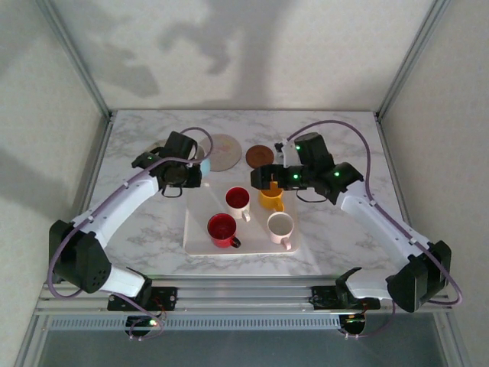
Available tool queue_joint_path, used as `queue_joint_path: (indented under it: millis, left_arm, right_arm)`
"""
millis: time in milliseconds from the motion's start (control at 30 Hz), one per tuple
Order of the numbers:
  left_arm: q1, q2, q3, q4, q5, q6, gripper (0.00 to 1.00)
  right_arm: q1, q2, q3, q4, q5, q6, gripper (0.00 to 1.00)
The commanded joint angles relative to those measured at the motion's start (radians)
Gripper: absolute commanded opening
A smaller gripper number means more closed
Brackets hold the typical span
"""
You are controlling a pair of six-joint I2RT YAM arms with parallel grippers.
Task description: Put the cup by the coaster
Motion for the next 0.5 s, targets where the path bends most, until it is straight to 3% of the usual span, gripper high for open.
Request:
queue_joint_path:
  millis: [0, 467]
  left_arm:
    - [0.042, -0.028, 0.039, 0.020, -0.029, 0.042, 0.00]
    - [0.172, 0.095, 0.043, 0.116, -0.013, 0.130, 0.00]
  right_arm:
    - [0.032, 0.038, 0.056, -0.007, -0.018, -0.010, 0.99]
    - [0.133, 0.218, 0.208, 0.033, 0.026, 0.033, 0.99]
